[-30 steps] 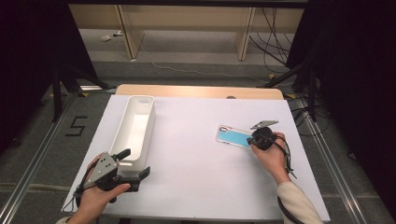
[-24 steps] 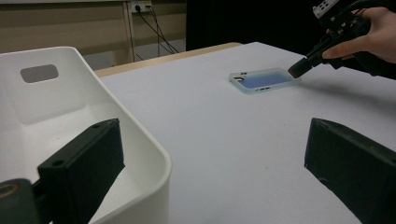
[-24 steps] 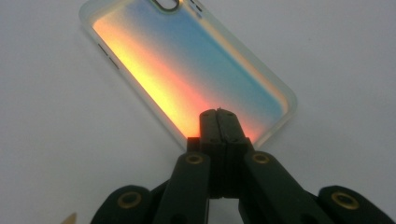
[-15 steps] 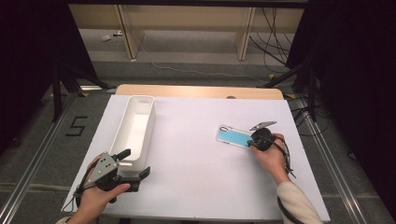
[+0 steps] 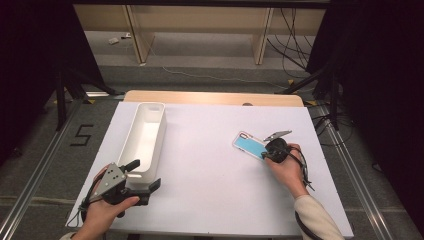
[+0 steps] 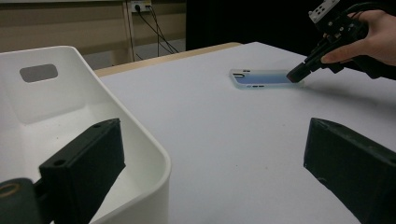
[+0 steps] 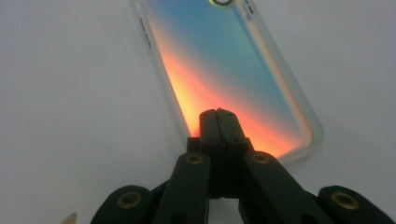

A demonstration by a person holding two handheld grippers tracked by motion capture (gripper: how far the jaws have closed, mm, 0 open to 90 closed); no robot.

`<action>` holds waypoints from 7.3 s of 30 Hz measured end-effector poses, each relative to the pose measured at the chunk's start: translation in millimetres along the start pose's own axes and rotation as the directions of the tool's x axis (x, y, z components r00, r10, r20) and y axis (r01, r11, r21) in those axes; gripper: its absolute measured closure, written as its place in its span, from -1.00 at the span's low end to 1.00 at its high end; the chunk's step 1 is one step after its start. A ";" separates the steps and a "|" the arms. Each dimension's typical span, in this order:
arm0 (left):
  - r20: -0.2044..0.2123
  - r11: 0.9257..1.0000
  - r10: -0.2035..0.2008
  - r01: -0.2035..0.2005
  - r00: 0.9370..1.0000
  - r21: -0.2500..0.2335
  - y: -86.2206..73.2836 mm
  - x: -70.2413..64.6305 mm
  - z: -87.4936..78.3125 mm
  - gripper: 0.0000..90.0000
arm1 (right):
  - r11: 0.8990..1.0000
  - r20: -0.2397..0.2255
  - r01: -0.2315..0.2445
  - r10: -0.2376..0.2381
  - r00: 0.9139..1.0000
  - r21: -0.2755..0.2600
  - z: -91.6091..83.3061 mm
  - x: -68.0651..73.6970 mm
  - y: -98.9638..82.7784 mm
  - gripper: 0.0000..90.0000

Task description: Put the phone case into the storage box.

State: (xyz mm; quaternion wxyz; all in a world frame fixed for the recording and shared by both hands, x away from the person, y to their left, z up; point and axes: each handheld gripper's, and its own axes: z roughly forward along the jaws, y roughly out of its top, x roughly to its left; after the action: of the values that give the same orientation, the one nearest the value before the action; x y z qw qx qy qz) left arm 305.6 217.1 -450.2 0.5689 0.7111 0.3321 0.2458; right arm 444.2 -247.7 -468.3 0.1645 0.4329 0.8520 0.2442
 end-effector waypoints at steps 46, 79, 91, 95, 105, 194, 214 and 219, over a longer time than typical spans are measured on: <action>0.001 1.000 0.000 0.000 1.000 -0.002 0.1 0.5 -0.1 -0.90 | 1.000 -0.073 0.008 -0.009 0.997 -0.009 16.2 29.2 23.0 1.00; 0.001 1.000 -0.002 0.002 1.000 -0.002 0.1 0.8 -0.4 -0.89 | 0.999 -0.063 0.014 -0.017 0.998 -0.041 14.1 27.1 24.3 1.00; 0.001 1.000 -0.009 0.009 1.000 -0.004 0.1 1.0 -1.0 -0.88 | 0.938 -0.010 -0.146 0.151 0.989 -0.316 -32.6 12.3 9.0 0.16; 0.004 1.000 -0.008 0.008 1.000 -0.006 0.3 1.1 -1.1 -0.88 | 0.906 -0.030 -0.192 0.196 0.980 -0.376 -49.8 12.9 1.8 -0.16; 0.001 1.000 -0.015 0.015 1.000 -0.007 0.1 0.8 -1.1 -0.88 | 0.814 -0.077 -0.173 0.156 0.985 -0.554 -93.9 23.7 -24.9 -0.56; 0.006 1.000 -0.020 0.020 1.000 -0.012 -0.7 3.5 -0.4 -0.87 | 0.914 -0.091 0.391 -0.383 0.919 0.106 -22.6 29.4 21.8 -0.27; 0.005 1.000 -0.025 0.025 1.000 -0.007 -0.8 2.9 -1.0 -0.86 | 0.818 -0.140 0.516 -0.497 0.856 0.255 -5.4 33.7 34.6 -0.03; 0.004 1.000 -0.018 0.019 1.000 -0.007 -0.6 3.4 -1.1 -0.86 | 0.803 -0.150 0.529 -0.508 0.848 0.275 -3.0 33.5 37.3 0.02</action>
State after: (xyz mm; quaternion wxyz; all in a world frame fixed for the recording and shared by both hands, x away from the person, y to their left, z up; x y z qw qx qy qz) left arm 306.9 220.5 -450.6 0.5743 0.7065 0.3367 0.2403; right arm 448.1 -202.2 -447.3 0.1264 0.1951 0.9701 0.0698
